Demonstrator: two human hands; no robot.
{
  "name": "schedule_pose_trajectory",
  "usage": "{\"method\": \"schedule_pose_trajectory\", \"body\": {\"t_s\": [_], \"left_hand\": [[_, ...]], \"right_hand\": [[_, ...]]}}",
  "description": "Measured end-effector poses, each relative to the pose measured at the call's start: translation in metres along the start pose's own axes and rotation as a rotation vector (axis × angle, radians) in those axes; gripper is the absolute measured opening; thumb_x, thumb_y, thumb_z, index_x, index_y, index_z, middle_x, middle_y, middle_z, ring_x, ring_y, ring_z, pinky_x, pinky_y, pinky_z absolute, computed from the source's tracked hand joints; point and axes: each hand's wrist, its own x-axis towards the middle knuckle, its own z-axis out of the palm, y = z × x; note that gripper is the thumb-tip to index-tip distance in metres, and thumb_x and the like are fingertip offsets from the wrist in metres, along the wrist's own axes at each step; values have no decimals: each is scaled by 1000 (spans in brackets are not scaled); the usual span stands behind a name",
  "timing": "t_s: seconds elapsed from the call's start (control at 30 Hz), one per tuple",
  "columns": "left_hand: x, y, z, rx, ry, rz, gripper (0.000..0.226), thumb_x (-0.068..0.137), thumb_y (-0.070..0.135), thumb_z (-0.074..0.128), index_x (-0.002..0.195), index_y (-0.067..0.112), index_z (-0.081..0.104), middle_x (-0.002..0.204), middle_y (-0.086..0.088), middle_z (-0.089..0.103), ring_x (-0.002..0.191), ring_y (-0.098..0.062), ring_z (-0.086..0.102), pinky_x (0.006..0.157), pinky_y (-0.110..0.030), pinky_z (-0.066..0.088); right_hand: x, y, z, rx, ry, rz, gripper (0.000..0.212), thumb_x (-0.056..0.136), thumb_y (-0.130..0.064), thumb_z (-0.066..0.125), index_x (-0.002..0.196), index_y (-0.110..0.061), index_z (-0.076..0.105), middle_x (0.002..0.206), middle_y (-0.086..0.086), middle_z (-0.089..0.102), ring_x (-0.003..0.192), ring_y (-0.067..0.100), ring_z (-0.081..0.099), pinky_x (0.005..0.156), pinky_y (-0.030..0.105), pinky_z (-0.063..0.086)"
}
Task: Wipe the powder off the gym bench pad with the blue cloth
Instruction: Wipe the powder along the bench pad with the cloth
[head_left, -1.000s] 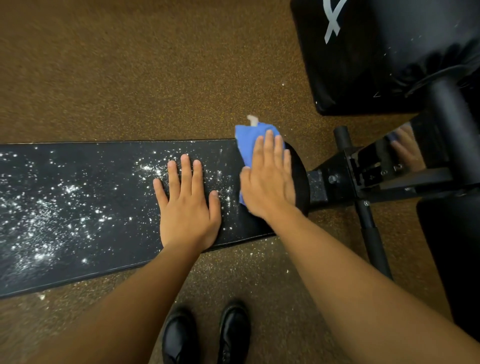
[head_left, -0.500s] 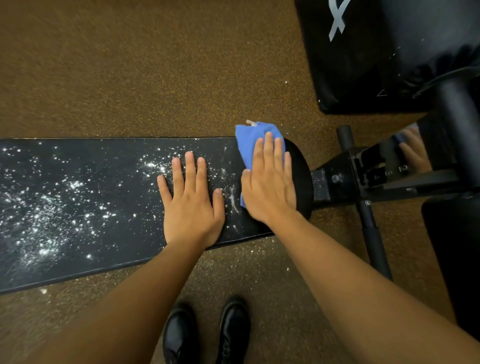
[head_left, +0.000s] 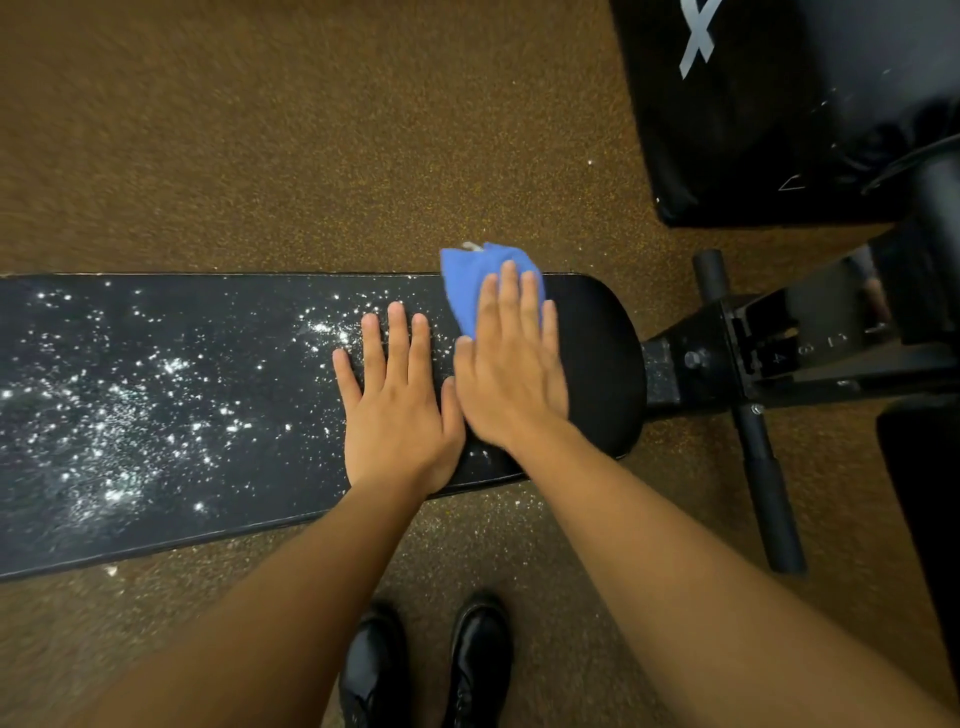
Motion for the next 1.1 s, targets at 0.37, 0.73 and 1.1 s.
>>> {"method": "schedule_pose_trajectory", "body": {"t_s": [0.37,0.73,1.1], "left_hand": [[-1,-3,-2,-10,-4,17,66,99,48,11,157,18,0,164,-2,-10,149,-20,-20,120,-50,-11],[-7,-38,-33,-80,49,117,67,97,47,22,157,18,14,165,-1,5,151,-19,-4,122,-47,0],[-2,-104,-44,59,-30,52,69,96,56,16,157,26,2,164,1,-9,149,-22,-18,119,-53,-9]], "right_hand": [[-23,47,-2,-84,26,30,65,99,-36,13,154,-4,4,163,14,-5,150,27,-9,121,48,4],[-14,11,1,-80,10,-62,65,100,-37,18,154,-6,-2,163,13,-10,149,26,-13,122,46,-1],[-13,9,2,-99,5,-69,65,100,-37,21,155,-8,2,163,14,-6,150,28,-8,121,48,3]]}}
